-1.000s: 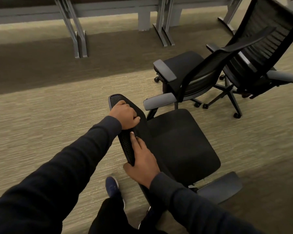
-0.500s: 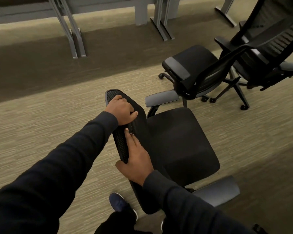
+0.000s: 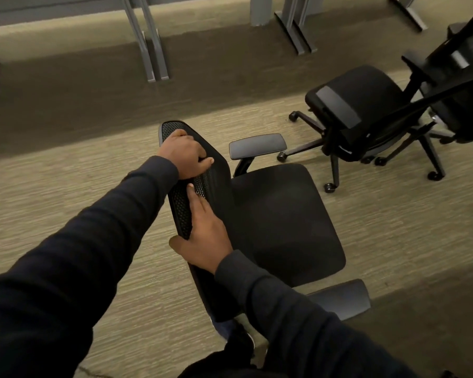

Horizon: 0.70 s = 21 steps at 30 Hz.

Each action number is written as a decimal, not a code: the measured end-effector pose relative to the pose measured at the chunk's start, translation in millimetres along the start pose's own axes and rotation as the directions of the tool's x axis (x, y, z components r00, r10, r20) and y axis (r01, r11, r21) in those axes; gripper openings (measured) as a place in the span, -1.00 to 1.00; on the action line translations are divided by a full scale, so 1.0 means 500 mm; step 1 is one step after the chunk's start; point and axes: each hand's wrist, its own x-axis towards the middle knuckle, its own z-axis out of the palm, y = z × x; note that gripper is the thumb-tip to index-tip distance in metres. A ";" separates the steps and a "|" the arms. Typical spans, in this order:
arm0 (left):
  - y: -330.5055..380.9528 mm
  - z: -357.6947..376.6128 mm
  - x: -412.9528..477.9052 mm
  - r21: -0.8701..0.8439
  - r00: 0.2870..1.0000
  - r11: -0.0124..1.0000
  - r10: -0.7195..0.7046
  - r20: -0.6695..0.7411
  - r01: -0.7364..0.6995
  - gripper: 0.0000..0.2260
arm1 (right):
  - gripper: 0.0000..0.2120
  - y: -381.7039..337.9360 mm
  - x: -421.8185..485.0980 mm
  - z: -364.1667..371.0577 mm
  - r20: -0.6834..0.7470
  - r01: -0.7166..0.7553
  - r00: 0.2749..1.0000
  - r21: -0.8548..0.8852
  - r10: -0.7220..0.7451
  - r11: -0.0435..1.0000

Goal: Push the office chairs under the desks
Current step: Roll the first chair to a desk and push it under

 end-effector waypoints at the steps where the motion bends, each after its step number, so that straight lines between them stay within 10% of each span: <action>1: -0.036 0.005 -0.006 -0.001 1.000 1.000 -0.019 0.003 0.019 -0.55 | 0.01 -0.020 0.022 0.015 0.021 0.013 1.000 0.002 -0.013 1.000; 21: -0.454 0.013 0.072 -0.052 0.942 0.940 -0.335 0.017 0.336 -0.61 | 0.00 -0.167 0.437 0.064 0.287 0.162 0.950 -0.110 -0.125 0.981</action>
